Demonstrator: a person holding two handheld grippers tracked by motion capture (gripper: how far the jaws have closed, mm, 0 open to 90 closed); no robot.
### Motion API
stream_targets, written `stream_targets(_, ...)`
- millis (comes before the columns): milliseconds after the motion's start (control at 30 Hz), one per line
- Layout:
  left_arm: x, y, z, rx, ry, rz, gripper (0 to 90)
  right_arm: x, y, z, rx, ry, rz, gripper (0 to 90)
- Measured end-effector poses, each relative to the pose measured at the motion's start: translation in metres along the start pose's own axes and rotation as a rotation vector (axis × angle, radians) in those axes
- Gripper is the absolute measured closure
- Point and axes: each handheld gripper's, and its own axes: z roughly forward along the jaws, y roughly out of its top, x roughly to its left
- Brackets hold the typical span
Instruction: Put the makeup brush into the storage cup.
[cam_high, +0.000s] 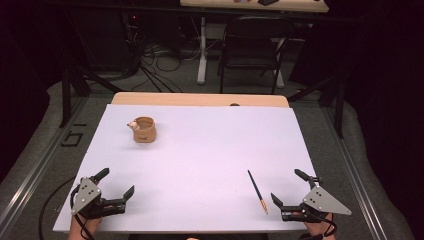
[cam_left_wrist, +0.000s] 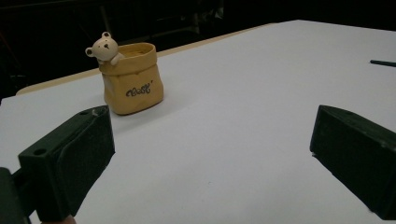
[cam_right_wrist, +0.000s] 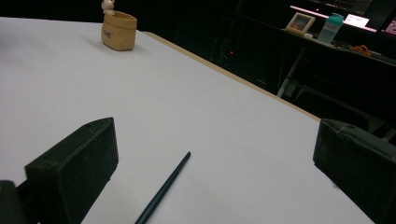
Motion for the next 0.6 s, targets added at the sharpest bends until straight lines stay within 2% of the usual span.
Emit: stream_targets(600,-0.0009,0.0003,0.0014,0.000,-0.002,0.006,0.0,-0.0008,0.0011,0.0033,0.023,0.007,0.021,0.0)
